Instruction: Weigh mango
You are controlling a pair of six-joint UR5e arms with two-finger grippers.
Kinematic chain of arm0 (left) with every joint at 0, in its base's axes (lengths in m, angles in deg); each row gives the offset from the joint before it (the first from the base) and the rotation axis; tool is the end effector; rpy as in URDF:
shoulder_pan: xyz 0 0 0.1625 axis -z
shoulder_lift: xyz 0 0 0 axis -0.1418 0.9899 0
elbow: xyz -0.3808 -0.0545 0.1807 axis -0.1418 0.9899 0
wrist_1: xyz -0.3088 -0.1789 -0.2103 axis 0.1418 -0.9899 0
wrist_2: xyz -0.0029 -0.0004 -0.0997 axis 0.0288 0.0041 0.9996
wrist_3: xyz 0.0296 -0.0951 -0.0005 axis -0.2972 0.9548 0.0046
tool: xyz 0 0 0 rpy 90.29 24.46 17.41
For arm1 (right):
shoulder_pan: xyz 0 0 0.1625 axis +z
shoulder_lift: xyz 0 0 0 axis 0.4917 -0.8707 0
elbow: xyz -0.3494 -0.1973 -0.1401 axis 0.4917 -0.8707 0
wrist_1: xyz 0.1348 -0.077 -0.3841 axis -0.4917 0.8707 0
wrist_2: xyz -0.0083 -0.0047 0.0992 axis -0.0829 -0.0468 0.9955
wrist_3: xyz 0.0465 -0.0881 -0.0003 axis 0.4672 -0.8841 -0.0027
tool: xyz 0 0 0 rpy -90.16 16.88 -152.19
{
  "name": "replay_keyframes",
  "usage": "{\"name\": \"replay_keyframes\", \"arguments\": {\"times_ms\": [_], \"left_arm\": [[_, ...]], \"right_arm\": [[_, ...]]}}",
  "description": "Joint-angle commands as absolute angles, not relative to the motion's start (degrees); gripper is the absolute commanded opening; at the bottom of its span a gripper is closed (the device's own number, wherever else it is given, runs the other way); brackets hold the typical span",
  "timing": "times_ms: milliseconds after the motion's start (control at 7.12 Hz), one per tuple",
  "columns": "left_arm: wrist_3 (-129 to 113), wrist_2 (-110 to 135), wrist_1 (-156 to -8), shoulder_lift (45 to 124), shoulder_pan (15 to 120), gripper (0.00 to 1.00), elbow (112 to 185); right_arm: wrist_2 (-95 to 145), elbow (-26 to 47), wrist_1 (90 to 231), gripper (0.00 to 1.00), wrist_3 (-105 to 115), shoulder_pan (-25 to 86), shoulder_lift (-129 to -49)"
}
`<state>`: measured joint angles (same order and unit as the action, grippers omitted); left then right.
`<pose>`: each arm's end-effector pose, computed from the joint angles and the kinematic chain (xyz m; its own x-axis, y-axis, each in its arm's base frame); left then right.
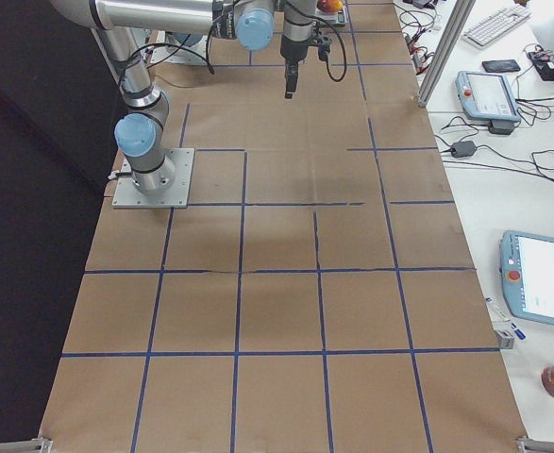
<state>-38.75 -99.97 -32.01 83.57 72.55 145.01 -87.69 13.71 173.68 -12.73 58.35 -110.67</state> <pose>0.1514 -0.6210 0.3706 -0.9838 -0.1718 -0.0507 -0.1644 0.9784 -0.1256 0.1163 -0.4761 0.4473 -0.9998 0.0166 -0.0142 0.0153 0.9964 0.0838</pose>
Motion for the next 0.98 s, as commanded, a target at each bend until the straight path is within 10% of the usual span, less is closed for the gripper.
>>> {"name": "replay_keyframes", "arguments": {"times_ms": [0,842], "left_arm": [[-29.9,-99.8,-47.6,74.0,79.2,1.0,144.3],[-13.6,-98.9,-56.3,68.6,98.1,1.0,145.5]], "right_arm": [[-87.7,13.7,173.7,1.0,-12.7,58.3,-110.7],[-87.7,13.7,173.7,1.0,-12.7,58.3,-110.7]]}}
